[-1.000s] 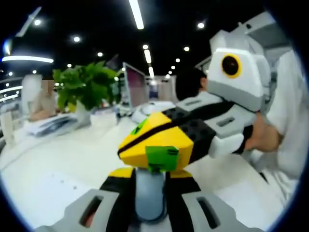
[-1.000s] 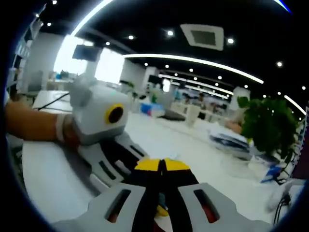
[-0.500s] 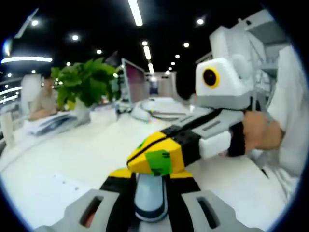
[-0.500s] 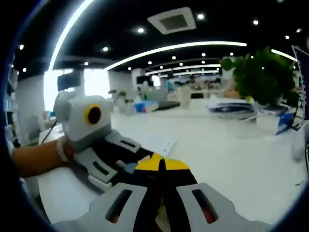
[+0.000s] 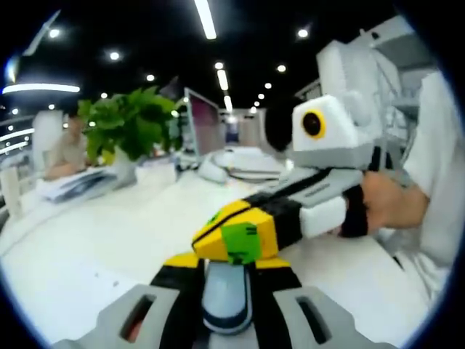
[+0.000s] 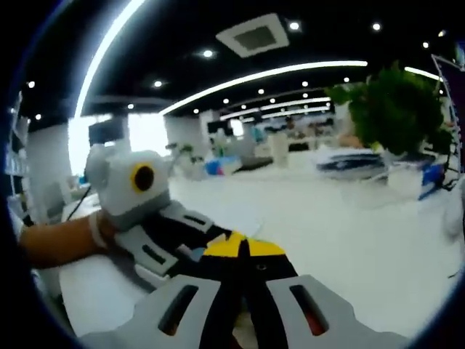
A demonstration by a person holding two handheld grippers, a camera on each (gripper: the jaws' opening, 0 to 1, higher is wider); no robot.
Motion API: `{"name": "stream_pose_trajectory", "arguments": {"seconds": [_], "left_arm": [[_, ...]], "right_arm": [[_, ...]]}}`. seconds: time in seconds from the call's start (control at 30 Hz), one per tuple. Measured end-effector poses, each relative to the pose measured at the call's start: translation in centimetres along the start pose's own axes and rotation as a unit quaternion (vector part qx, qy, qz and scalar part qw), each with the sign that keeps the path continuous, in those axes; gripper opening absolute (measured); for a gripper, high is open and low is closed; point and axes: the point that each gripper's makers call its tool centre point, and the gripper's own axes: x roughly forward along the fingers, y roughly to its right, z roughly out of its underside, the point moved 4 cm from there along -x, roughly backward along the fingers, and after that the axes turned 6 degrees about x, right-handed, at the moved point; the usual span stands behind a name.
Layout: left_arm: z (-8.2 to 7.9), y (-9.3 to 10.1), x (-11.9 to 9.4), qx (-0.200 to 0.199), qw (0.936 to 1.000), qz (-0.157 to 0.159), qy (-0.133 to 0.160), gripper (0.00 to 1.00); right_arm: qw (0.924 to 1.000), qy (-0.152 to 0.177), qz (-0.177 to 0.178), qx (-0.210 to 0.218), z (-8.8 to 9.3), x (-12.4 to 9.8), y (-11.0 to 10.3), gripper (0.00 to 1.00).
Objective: Pick up the paper insert the paper into the punch align the paper edges press the punch to punch holes
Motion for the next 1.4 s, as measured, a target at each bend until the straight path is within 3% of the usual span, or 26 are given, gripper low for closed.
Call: {"name": "stream_pose_trajectory", "arguments": {"seconds": [0.1,0.17,0.33,0.5,0.7,0.87,0.93,1.2,1.4], "left_arm": [[0.0,0.1,0.0,0.0,1.0,0.0,0.0,0.26],[0.1,0.1,0.0,-0.001,1.0,-0.001,-0.001,0.26],[0.0,-0.1,0.0,-0.005,1.0,-0.002,0.0,0.26],[0.0,-0.1,0.1,-0.005,1.0,-0.002,0.001,0.26],[-0.1,-0.2,0.1,-0.007,1.0,-0.002,0.003,0.28],[0.0,-0.4,0.1,-0.013,0.9999,-0.007,0.003,0.37],[0.0,-0.6,0.1,-0.015,0.9998,-0.011,0.002,0.41],[-0.9,-1.1,-0.4,-0.017,0.9995,-0.019,0.02,0.5],[-2.7,-2.6,-1.8,-0.035,0.9966,-0.043,0.062,0.57]], "right_arm": [[0.9995,0.024,-0.022,0.002,-1.6,-0.2,-1.0,0.03],[0.9994,0.005,-0.013,-0.031,-1.6,0.1,-0.9,0.03],[0.9965,0.011,-0.028,-0.079,-3.6,0.1,-2.0,0.04],[0.9958,0.044,-0.026,-0.076,-5.3,-1.3,0.1,0.08],[0.9963,0.04,-0.021,-0.073,-3.7,-3.0,5.9,0.09],[0.9959,0.026,-0.027,-0.082,-1.8,-3.7,8.4,0.19],[0.9978,0.023,-0.016,-0.06,-1.1,-3.8,9.3,0.19],[0.9986,0.03,-0.02,-0.038,-1.2,-3.9,9.2,0.24],[0.999,0.017,-0.008,-0.041,-0.7,-3.8,9.1,0.27]]}}
